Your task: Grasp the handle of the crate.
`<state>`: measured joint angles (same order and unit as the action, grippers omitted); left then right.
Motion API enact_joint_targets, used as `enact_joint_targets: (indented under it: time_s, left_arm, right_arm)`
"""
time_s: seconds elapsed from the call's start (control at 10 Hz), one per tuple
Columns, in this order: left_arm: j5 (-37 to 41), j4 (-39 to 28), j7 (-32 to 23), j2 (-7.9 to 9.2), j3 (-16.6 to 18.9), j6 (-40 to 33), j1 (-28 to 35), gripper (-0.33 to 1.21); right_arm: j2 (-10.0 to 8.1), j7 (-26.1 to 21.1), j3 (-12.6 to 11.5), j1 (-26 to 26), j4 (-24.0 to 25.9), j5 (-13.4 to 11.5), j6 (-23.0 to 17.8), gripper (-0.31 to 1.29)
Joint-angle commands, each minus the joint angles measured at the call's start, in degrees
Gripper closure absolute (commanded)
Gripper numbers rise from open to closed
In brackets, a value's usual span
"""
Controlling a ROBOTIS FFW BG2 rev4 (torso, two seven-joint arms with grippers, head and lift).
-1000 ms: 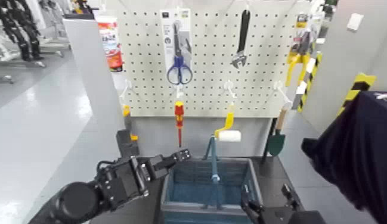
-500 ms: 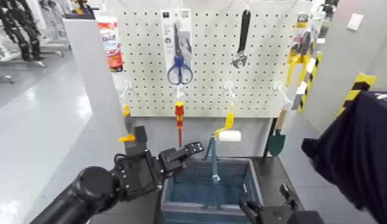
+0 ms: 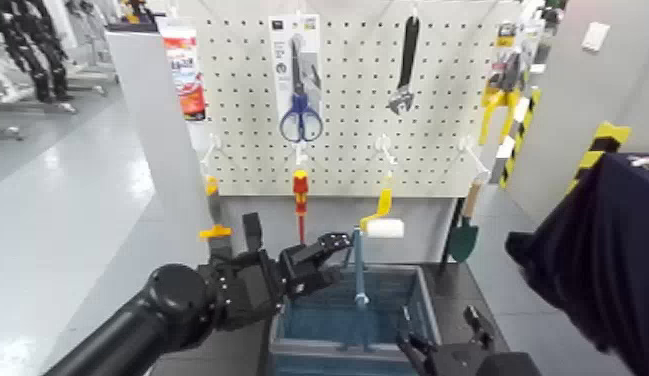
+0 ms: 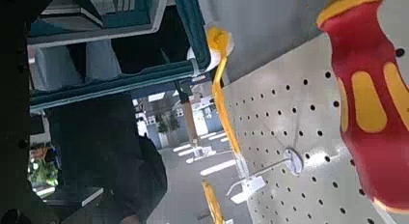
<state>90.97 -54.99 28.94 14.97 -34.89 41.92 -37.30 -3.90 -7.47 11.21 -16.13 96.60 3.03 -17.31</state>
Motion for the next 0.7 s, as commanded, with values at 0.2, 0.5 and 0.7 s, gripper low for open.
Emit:
enact_joint_targets:
  time_s: [0.2,0.5,0.7]
  left_arm:
    - [4.5,3.7,0.3,-0.99,-2.0,1.8,-2.5,0.10]
    - [5.3,6.9,0.2,-1.87,-4.2,2.8,-4.9,0.11]
    - [6.6,8.7,0.0,-2.40,-5.2,2.8,-5.6,0.15]
  right_arm:
    - [0.03,0.0,0.5,0.4,-0.4,0.2,-0.6,0.14]
    - [-0.05,0.0,0.8,0.8,-0.6,0.5,-1.3,0.14]
    - [-0.05,-0.1,1.1,1.1,-0.8,0.5,-1.8,0.14]
